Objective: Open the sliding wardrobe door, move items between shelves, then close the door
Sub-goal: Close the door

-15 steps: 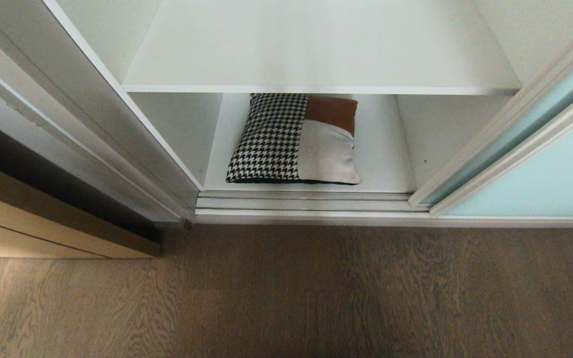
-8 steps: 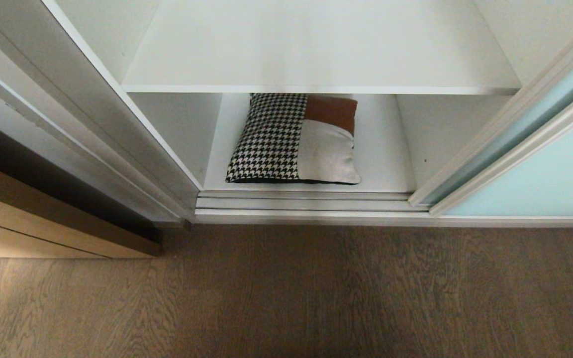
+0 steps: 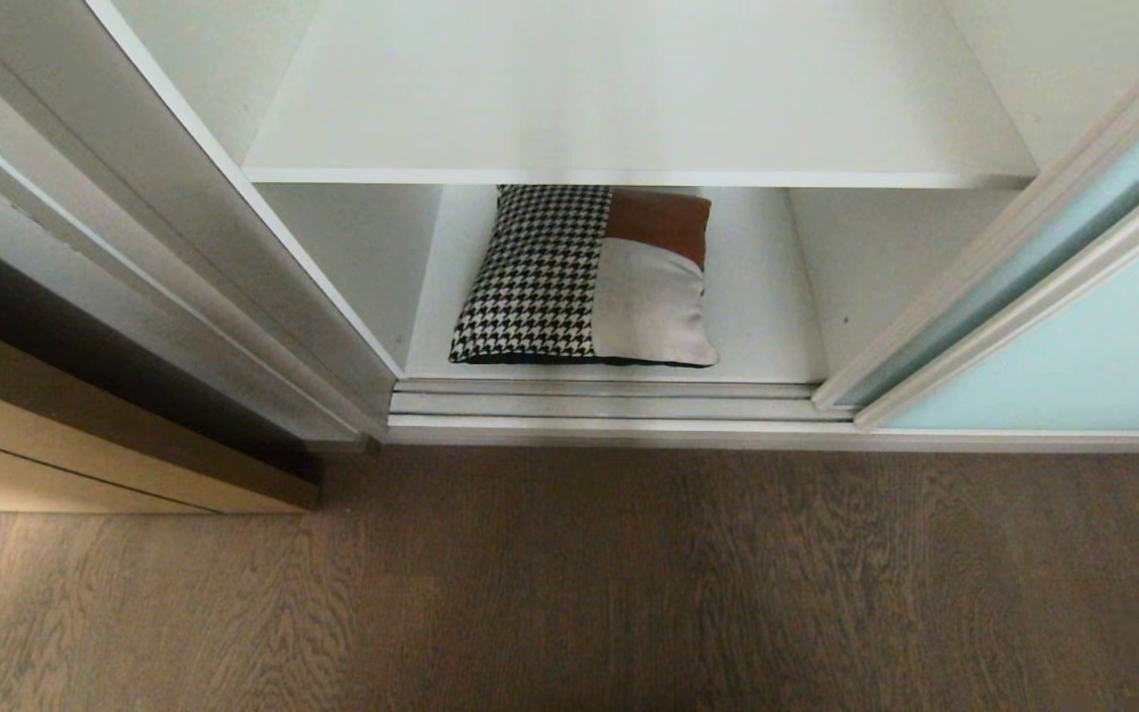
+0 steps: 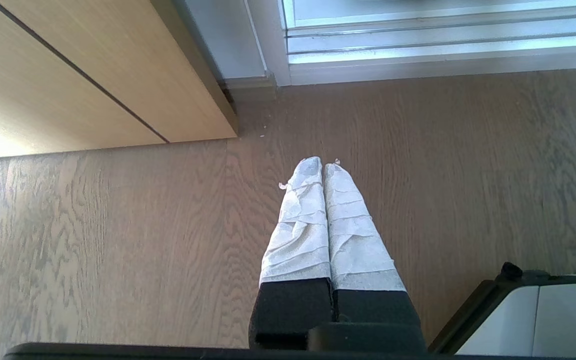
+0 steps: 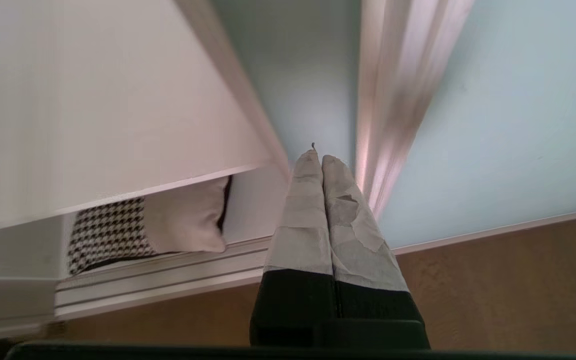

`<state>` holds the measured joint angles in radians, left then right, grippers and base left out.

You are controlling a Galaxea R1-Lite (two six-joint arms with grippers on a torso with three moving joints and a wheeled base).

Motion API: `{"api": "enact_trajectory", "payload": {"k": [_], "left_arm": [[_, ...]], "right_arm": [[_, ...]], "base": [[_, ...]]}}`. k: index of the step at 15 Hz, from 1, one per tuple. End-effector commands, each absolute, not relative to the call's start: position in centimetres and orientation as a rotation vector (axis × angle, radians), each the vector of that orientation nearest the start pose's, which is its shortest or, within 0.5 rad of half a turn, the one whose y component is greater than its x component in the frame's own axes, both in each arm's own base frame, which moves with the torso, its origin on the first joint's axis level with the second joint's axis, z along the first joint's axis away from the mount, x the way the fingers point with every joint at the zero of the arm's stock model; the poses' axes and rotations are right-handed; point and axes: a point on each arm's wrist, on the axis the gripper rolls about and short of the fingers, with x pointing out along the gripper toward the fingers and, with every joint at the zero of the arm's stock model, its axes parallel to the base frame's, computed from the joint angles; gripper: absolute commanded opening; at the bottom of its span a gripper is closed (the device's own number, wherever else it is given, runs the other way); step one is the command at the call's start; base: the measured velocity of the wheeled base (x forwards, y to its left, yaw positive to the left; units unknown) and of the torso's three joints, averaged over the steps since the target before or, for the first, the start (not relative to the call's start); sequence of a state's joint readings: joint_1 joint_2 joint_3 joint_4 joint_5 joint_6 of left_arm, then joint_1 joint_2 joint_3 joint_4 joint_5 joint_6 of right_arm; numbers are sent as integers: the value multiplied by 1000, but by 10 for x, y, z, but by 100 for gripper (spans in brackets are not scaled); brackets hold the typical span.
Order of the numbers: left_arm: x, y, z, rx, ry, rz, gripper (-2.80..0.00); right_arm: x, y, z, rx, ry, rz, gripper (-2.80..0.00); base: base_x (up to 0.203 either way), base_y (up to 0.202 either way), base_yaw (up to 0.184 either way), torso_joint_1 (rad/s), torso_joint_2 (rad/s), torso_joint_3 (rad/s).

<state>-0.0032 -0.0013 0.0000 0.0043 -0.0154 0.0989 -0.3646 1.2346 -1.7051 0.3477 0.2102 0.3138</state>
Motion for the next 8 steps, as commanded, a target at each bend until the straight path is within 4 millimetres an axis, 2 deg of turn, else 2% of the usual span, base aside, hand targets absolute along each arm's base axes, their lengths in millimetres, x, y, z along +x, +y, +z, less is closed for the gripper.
{"api": "enact_trajectory", "payload": {"k": [1,3,8], "left_arm": [[-23,0,75,100,5,-19,-280],[-23,0,75,100,5,-19,-280],[-23,0,75,100,5,-19,-280]], "right_arm": [[95,-30,441,274,-152,-112,-280],[83,-26,437,283,-152,-106,-280],[91,-45,446,325,-197,-260,-280]], "base": [[0,0,0,0,0,0],[0,0,0,0,0,0],[0,0,0,0,0,0]]}}
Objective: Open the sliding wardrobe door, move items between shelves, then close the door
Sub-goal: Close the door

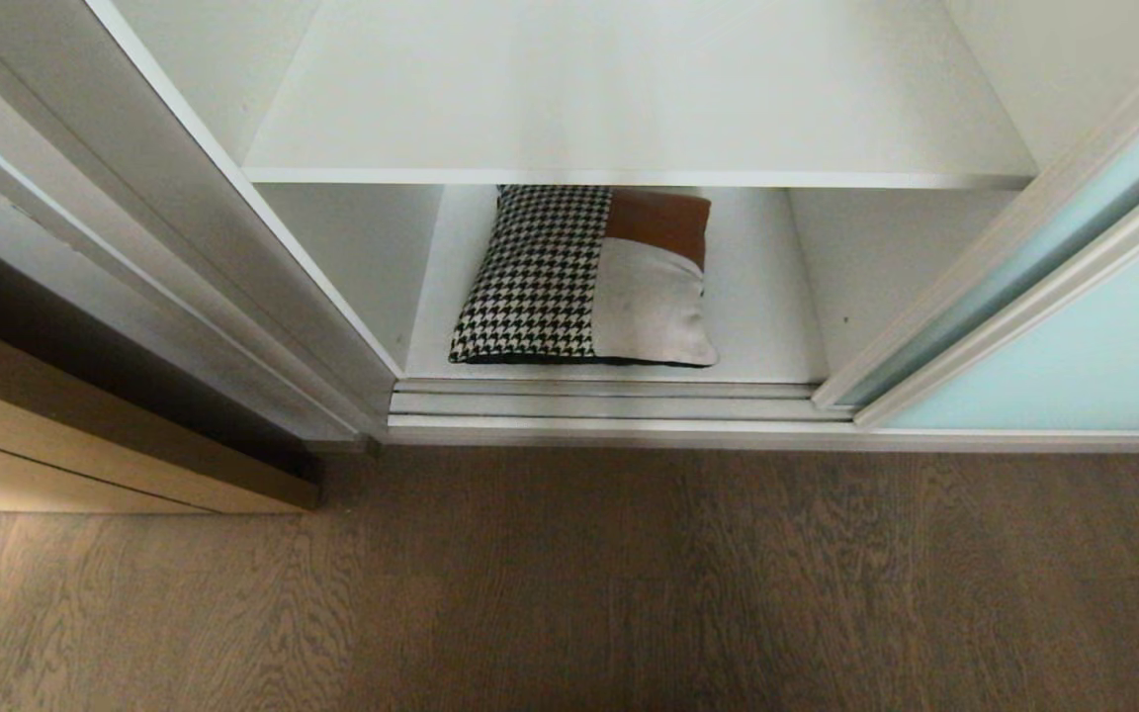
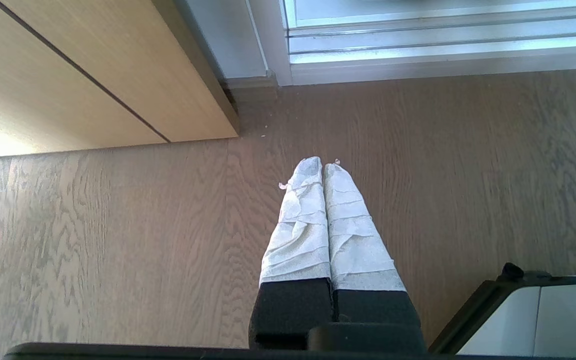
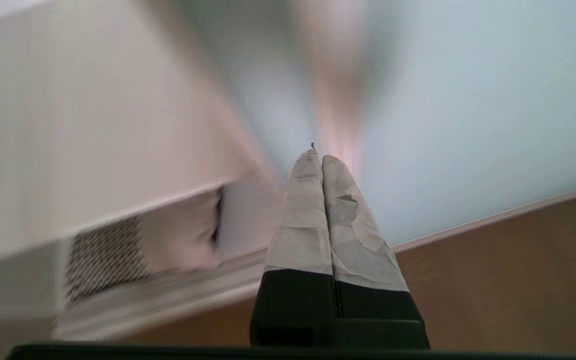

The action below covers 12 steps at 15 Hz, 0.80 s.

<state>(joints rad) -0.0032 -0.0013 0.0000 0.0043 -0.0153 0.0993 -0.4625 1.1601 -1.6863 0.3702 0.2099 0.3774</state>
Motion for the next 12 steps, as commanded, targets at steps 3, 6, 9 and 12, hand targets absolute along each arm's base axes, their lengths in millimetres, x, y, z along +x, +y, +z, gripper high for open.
{"api": "enact_trajectory", "payload": {"k": [3,6,9,12], "left_arm": [[-23,0,75,100,5,-19,-280],[-23,0,75,100,5,-19,-280],[-23,0,75,100,5,-19,-280],[-23,0,75,100,5,-19,-280]], "right_arm": [[106,-56,448,332,-192,-282,-280],[119,-64,444,346,-155,-269,-280],[129,-69,441,353,-138,-272,-280],[134,-75,442,349,-151,-284,-280]], "base": [[0,0,0,0,0,0],[0,0,0,0,0,0],[0,0,0,0,0,0],[0,0,0,0,0,0]]}}
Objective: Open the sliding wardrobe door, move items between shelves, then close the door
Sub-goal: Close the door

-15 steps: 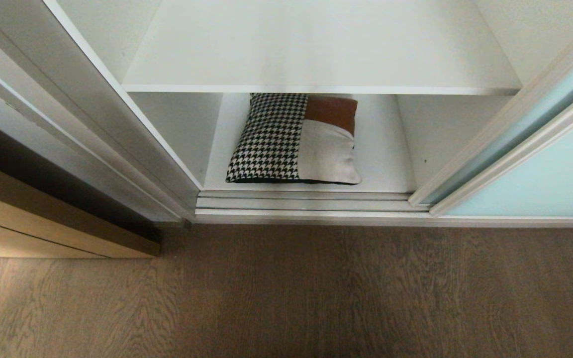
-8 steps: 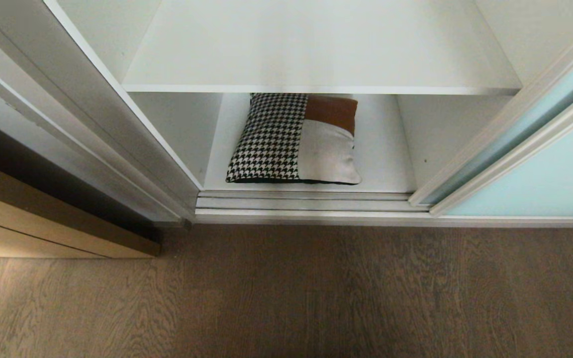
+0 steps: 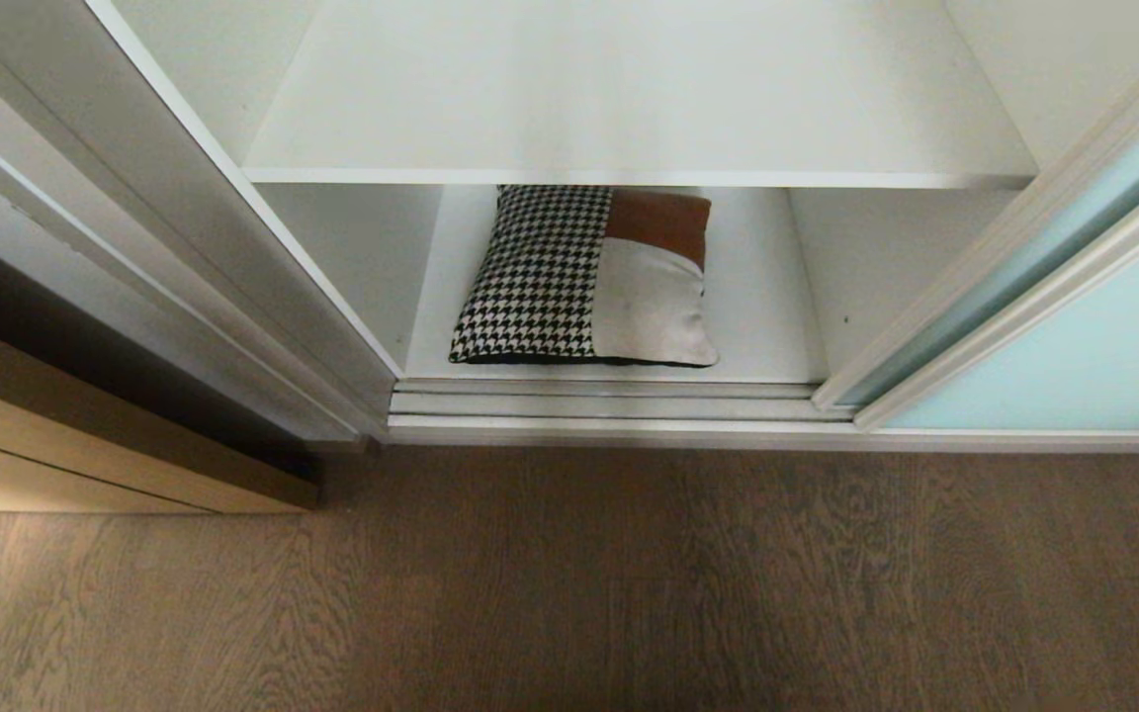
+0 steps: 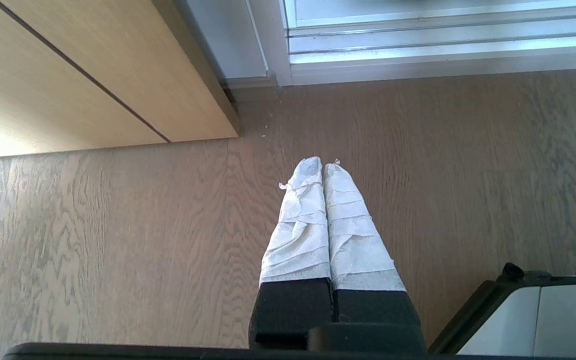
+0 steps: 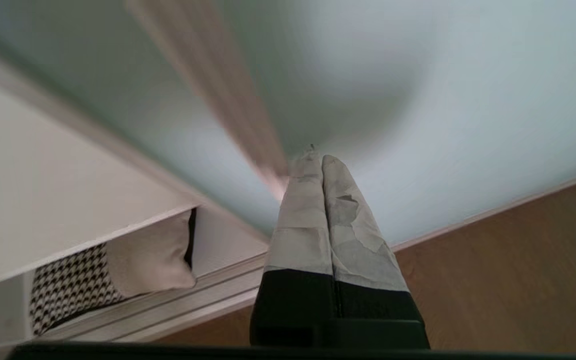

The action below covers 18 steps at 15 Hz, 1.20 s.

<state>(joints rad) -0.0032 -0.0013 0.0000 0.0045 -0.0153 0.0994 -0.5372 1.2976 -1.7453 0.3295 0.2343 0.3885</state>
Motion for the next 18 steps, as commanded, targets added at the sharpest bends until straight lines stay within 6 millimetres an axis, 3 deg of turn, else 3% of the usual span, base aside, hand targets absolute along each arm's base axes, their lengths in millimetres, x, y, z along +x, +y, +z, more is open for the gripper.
{"api": "enact_trajectory", "payload": {"k": [1,8,18], "left_arm": [[-23,0,75,100,5,-19,-280],[-23,0,75,100,5,-19,-280],[-23,0,75,100,5,-19,-280]], "right_arm": [[135,-76,442,350,-150,-284,-280],[142,-77,439,353,-146,-268,-280],[137,-49,444,371,-152,-112,-280]], "base": [[0,0,0,0,0,0],[0,0,0,0,0,0],[0,0,0,0,0,0]]}}
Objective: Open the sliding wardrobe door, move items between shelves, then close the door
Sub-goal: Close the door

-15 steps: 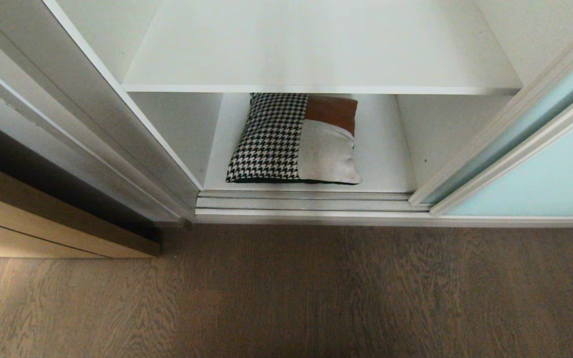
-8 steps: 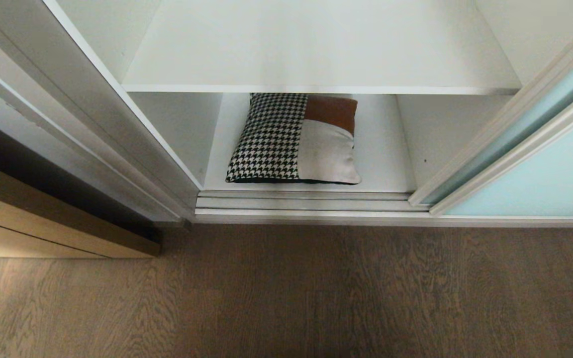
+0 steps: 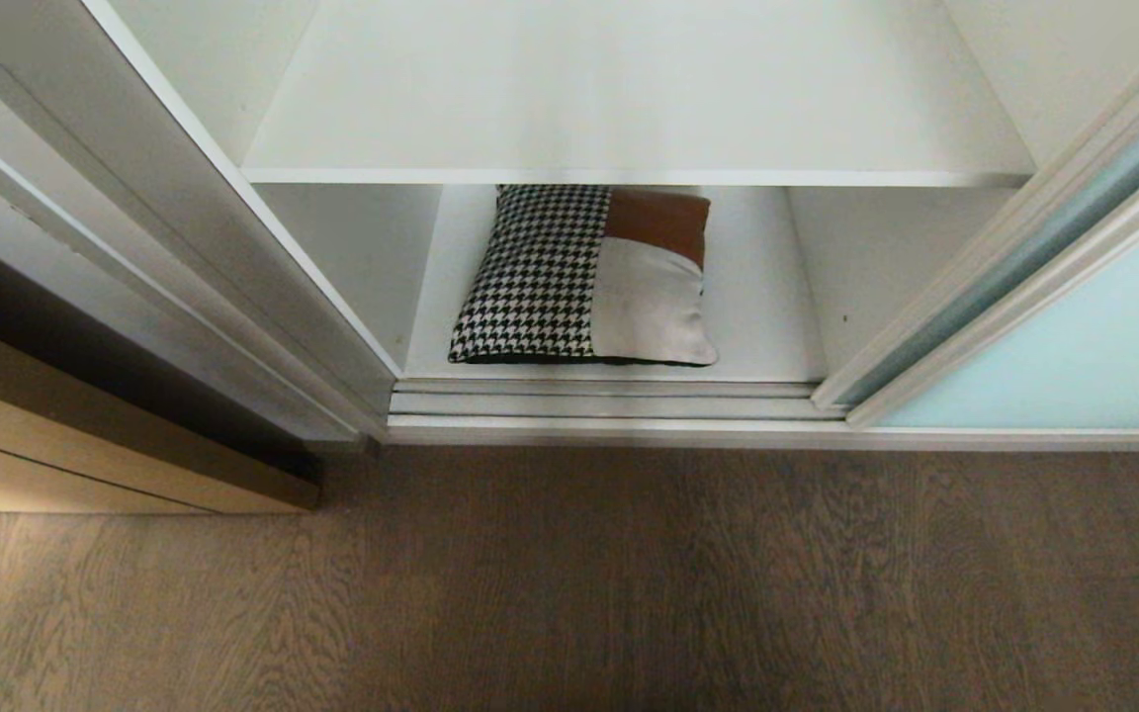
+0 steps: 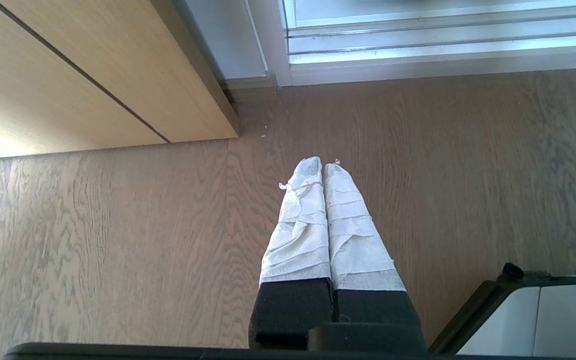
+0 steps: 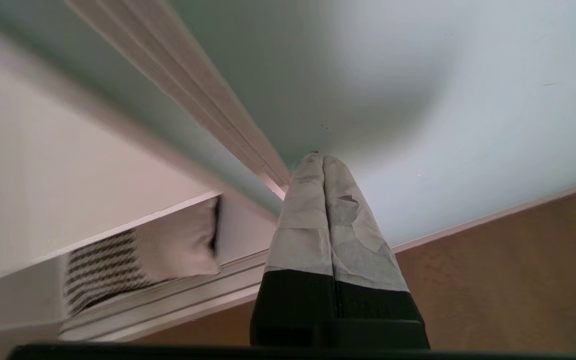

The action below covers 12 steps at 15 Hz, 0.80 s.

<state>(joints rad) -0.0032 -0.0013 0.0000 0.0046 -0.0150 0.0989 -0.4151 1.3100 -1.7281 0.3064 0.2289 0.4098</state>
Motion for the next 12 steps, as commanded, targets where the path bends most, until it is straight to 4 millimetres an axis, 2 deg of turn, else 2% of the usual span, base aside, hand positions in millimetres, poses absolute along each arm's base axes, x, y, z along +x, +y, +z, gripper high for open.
{"api": "enact_trajectory", "payload": {"k": [1,5,9,12], "left_arm": [[-23,0,75,100,5,-19,-280],[-23,0,75,100,5,-19,-280],[-23,0,75,100,5,-19,-280],[-23,0,75,100,5,-19,-280]], "right_arm": [[137,-45,445,369,-151,-88,-280],[139,-30,445,373,-137,11,-280],[133,-4,442,387,-98,182,-280],[132,22,431,402,-22,367,-280]], "base": [[0,0,0,0,0,0],[0,0,0,0,0,0],[0,0,0,0,0,0],[0,0,0,0,0,0]]}}
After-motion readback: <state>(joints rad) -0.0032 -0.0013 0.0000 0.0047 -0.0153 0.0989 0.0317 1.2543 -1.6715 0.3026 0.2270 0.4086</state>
